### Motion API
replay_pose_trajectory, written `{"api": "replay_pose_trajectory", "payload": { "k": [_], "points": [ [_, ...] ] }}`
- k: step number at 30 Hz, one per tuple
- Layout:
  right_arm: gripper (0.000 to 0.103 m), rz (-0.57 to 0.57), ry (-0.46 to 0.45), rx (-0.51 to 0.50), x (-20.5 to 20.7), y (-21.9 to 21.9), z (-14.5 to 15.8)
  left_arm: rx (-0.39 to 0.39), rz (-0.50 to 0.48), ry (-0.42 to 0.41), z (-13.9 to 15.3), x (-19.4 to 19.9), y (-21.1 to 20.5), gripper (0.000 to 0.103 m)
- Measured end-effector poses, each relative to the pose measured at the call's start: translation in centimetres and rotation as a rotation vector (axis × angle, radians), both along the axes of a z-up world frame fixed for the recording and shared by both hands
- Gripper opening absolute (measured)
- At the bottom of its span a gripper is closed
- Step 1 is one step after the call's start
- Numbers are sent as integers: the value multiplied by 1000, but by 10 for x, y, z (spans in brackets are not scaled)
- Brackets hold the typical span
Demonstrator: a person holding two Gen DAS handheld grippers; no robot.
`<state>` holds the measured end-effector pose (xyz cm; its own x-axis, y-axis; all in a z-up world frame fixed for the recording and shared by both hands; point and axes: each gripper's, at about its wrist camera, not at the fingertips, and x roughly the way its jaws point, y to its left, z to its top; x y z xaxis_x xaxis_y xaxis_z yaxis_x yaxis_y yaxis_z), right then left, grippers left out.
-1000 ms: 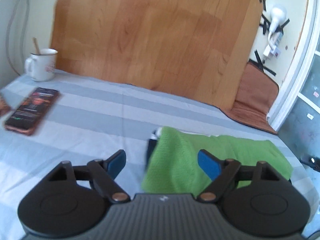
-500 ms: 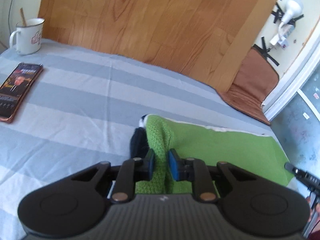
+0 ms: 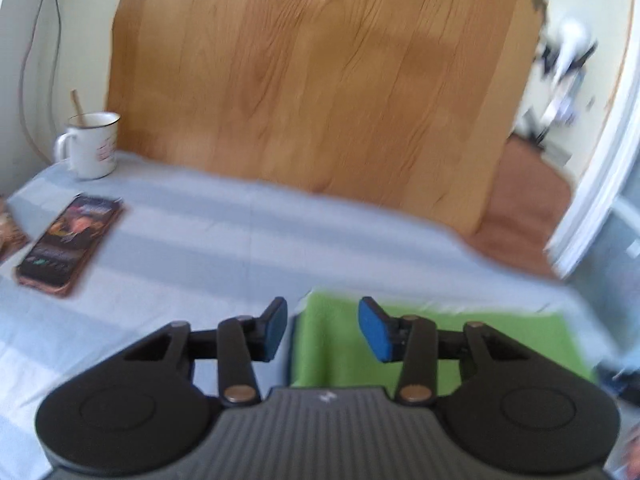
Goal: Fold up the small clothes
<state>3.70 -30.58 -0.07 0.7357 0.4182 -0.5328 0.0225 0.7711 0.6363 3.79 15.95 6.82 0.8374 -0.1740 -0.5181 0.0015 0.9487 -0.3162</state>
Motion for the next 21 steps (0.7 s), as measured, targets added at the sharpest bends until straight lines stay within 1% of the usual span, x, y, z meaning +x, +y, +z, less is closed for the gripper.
{"api": "replay_pose_trajectory", "payload": {
  "k": [2,3,5,6,8,10,11,12,14,15,16,17,18,19,20,21],
  "points": [
    [67,-8,43,72,3,-2,-10,-25,-67,-13,5,7,-14,29],
    [67,-3,66,101,4,-1,-14,-27,-98,-10,5,11,-23,27],
    [67,14,86,130,4,4,-18,-41,-173,11,0,24,-44,21],
    [67,20,82,126,3,7,-17,-54,-207,26,-3,31,-55,20],
    [67,37,88,116,4,11,-14,-94,-271,74,-15,47,-78,15],
    [67,42,92,110,4,13,-13,-139,-327,141,-31,65,-99,8],
    [67,43,95,118,3,13,-13,-153,-346,172,-38,74,-107,8],
    [67,43,98,132,1,11,-15,-156,-354,199,-47,83,-114,7],
    [67,37,98,169,-2,10,-18,-118,-354,248,-65,95,-129,6],
    [67,31,93,178,-3,11,-19,-111,-358,225,-73,100,-132,6],
    [67,30,85,170,-4,14,-19,-98,-372,177,-77,100,-135,6],
    [64,33,78,158,-4,18,-19,-91,-374,163,-79,101,-137,6],
    [55,33,77,149,-3,23,-19,-99,-368,170,-79,101,-136,6],
    [49,35,83,140,-2,28,-20,-103,-364,183,-78,102,-136,6],
    [39,39,92,137,1,31,-21,-101,-365,188,-78,104,-137,6],
    [35,38,102,145,3,33,-22,-98,-368,190,-78,105,-137,6]
  ]
}}
